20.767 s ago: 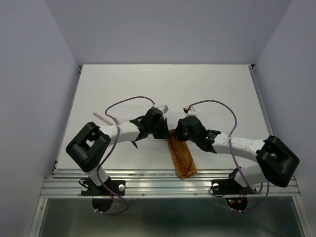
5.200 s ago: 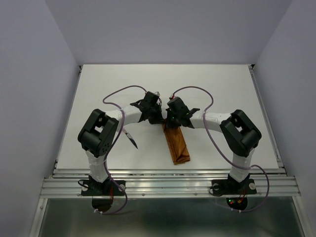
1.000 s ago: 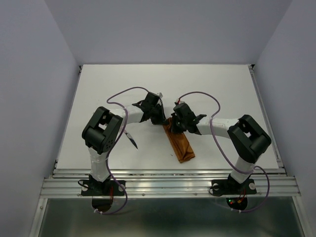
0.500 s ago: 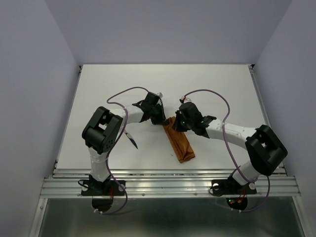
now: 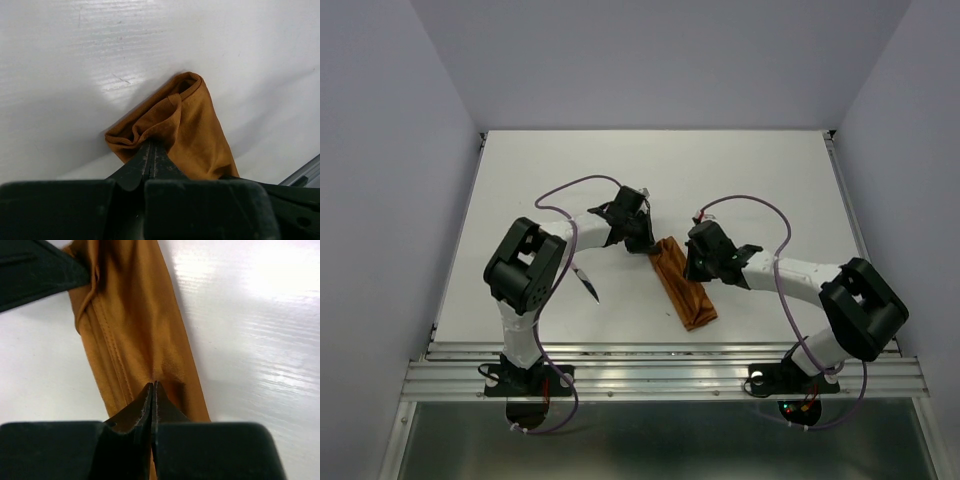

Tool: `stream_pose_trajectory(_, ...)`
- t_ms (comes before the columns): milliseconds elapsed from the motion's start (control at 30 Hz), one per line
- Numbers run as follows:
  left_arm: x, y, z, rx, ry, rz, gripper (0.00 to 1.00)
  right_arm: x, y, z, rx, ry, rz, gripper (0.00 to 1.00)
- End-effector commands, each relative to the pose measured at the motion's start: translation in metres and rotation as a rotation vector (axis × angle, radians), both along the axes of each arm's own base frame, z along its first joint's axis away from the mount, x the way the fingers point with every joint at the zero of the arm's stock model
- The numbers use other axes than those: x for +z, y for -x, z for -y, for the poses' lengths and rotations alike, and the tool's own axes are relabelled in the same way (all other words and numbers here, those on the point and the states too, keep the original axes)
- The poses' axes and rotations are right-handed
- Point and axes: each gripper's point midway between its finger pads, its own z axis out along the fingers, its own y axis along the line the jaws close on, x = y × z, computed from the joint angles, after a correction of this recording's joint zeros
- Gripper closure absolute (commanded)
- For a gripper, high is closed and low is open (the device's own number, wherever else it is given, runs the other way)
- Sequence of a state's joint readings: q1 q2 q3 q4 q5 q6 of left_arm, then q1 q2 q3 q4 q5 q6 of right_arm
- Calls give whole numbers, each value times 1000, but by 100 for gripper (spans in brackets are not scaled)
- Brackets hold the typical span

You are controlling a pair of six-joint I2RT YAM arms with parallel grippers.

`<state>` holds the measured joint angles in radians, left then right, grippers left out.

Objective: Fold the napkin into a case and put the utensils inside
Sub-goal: Smooth out the smaller rectangle-folded napkin at the center of the board, then pick up the smaller rectangle-folded napkin from the center of the board.

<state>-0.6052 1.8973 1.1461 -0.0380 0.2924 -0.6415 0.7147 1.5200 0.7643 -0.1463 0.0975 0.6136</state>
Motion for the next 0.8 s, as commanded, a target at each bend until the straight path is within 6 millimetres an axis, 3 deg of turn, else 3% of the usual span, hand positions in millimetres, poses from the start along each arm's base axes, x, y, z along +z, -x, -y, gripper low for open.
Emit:
stream_pose_trajectory(0,56,-3,6,-22,11,111,99,61,-24,-7,6,-14,151,97)
stream_pose_trajectory(267,91,-3,4,-21,-6,170,86,90,-14,-12,48,16,202,96)
stream_pose_trajectory(367,103,-1,1,-18,-4,190,76,85,-7,-13,65,72,202,87)
stream_pose_trajectory(467,119,-2,-9,5,-20,218,71,77,1,-18,97,114,191,72)
stream_pose_trajectory(600,129,0,-39,79,-46,219,71,70,8,-30,152,178,190,49)
stream_pose_trajectory(633,138,1,-47,107,-29,227,71,71,8,-32,158,195,191,45)
stream_pose_trajectory(767,133,14,-77,183,-14,204,71,61,17,-40,201,255,179,38)
